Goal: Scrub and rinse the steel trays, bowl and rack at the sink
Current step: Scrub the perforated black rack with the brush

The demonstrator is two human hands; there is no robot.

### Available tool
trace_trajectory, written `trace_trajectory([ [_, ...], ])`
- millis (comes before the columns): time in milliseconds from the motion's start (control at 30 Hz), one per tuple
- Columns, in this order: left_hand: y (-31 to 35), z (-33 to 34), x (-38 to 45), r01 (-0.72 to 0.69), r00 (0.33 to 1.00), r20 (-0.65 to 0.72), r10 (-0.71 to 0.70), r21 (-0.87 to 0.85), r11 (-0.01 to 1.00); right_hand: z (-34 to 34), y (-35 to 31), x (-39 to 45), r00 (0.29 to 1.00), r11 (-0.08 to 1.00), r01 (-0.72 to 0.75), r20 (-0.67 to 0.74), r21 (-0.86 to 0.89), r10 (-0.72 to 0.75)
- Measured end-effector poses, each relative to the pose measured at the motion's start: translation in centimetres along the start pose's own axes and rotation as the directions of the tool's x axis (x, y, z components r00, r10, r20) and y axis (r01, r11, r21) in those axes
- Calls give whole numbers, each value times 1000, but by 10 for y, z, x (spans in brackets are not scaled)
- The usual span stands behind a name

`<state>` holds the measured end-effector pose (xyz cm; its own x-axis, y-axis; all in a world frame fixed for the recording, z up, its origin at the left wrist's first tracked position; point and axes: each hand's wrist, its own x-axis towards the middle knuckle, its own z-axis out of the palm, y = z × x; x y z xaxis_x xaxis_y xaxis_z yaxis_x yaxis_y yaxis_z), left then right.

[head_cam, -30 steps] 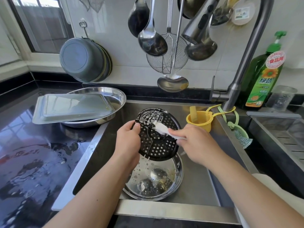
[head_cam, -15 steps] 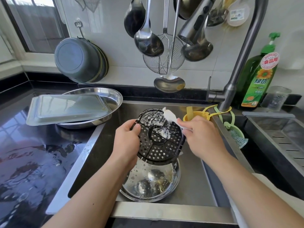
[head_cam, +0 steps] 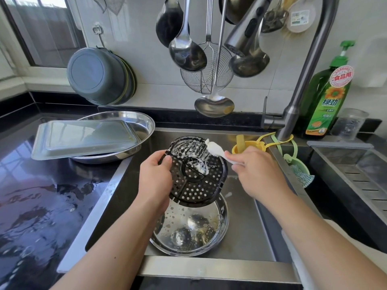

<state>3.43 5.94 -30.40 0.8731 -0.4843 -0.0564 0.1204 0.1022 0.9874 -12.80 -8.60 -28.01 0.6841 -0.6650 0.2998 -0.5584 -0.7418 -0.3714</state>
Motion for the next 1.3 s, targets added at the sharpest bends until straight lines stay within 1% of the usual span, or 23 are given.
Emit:
trace_trajectory([
  [100, 1, 1, -2, -10, 1000, -1, 10, 13, 1000, 3, -4, -4, 998, 999, 40, 50, 2, -40],
  [133, 1, 1, -2, -4, 1000, -2, 4, 11, 1000, 3, -4, -4, 998, 999, 41, 43, -3, -41],
  [233, 2, 1, -1, -6, 1000, 1, 6, 18, 1000, -2, 1, 2, 999, 1000, -14, -51, 0, 14],
  [267, 3, 0, -1, -12, 1000, -5, 13, 24, 1000, -3, 3, 4, 999, 1000, -21, -50, 6, 21],
  [367, 7, -3, 0, -19, 999, -39, 19, 12, 1000, -3, 5, 4, 999, 1000, -1, 38, 5, 1],
  [433, 8, -7, 3, -7, 997, -75, 6, -11, 1000, 0, 6, -1, 994, 1000, -13, 104, -9, 14],
  [467, 7, -8, 4, -1, 996, -85, 0, -18, 1000, 0, 6, -1, 993, 1000, -24, 113, -10, 25],
  [533, 5, -6, 3, -2, 998, -55, 2, 1, 1000, -1, 6, 0, 996, 999, -35, 81, 11, 34],
  [633, 1, 4, -3, -23, 999, 43, 20, 55, 998, -3, 4, 2, 1000, 998, -29, 7, 48, 29],
  [667, 2, 4, -3, -28, 999, 38, 26, 55, 998, -4, 5, 3, 1000, 998, -30, 6, 48, 29],
  [700, 2, 2, -1, -25, 1000, 5, 25, 32, 999, -4, 6, 2, 999, 999, -36, 21, 41, 35],
  [800, 4, -9, 8, -1, 995, -97, -2, -34, 999, -4, 9, -1, 988, 997, -76, 131, 3, 75],
  [867, 5, -9, 7, 6, 998, -59, -7, -9, 1000, -4, 7, -1, 984, 996, -84, 159, 11, 81],
  [967, 4, 0, -1, -12, 998, 61, 8, 65, 998, -7, 7, 2, 995, 996, -80, 59, 44, 77],
  [1033, 5, 0, -1, -16, 999, 53, 12, 63, 998, -7, 8, 4, 996, 996, -85, 39, 30, 84],
  [1100, 7, -6, 4, -4, 1000, -6, 4, 37, 999, -9, 10, 2, 991, 994, -106, 88, 6, 105],
  [1167, 8, -13, 8, 18, 998, -61, -18, -5, 1000, -12, 10, -1, 973, 990, -144, 184, 11, 139],
  [1233, 6, -13, 8, 30, 997, -66, -30, -15, 999, -14, 8, -4, 950, 987, -161, 272, 15, 151],
  [1267, 5, -11, 6, 34, 999, -42, -34, -3, 999, -13, 8, -3, 953, 987, -157, 265, 26, 145],
  [1300, 5, -8, 4, 36, 999, -11, -36, 15, 999, -13, 7, -2, 968, 989, -145, 212, 39, 134],
])
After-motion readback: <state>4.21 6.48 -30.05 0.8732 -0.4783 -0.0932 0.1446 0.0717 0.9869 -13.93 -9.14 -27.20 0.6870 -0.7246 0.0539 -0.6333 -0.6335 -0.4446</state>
